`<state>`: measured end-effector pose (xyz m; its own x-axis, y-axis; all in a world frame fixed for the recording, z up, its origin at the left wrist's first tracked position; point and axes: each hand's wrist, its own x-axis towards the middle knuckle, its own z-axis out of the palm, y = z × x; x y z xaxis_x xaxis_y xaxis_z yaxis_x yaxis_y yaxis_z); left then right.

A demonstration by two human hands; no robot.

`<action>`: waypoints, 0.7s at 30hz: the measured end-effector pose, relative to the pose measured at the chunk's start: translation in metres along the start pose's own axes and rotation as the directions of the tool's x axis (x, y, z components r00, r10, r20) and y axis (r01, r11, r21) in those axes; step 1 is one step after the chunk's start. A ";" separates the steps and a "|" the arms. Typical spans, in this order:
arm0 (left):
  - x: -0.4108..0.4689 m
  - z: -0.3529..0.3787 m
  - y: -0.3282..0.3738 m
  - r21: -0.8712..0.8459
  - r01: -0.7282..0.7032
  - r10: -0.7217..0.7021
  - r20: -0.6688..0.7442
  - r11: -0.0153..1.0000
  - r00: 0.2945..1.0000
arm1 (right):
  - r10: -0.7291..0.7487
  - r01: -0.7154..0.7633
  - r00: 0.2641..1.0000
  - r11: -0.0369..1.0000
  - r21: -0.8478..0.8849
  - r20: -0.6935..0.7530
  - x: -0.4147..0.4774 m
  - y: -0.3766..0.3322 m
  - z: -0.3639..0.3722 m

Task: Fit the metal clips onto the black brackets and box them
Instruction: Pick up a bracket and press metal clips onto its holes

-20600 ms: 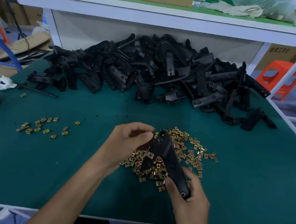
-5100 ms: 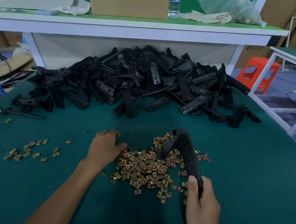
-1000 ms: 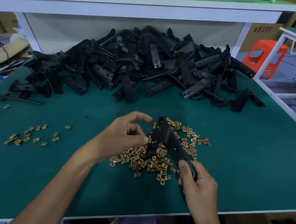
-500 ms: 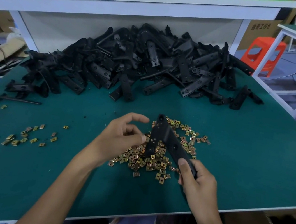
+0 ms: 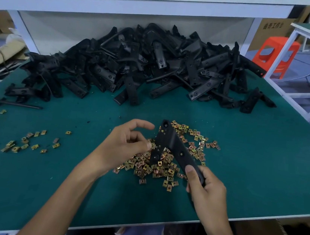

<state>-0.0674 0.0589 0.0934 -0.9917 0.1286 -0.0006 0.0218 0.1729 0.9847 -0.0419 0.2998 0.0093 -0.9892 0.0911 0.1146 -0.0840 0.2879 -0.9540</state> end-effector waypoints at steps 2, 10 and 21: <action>0.001 0.001 0.000 0.010 -0.015 0.015 -0.038 1.000 0.999 | 0.000 0.000 1.000 1.000 0.004 0.004 0.000 -0.001 0.000; 0.002 0.004 -0.001 0.014 0.011 -0.010 -0.030 1.000 1.000 | 0.011 -0.012 1.000 0.999 0.037 0.015 -0.001 -0.005 -0.001; 0.003 0.014 0.000 0.032 0.040 -0.039 -0.036 0.999 0.999 | -0.017 0.017 1.000 1.000 -0.017 0.002 -0.002 -0.003 0.001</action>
<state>-0.0682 0.0731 0.0909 -0.9957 0.0867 -0.0327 -0.0140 0.2087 0.9779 -0.0402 0.2981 0.0119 -0.9879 0.0844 0.1302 -0.0987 0.3056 -0.9470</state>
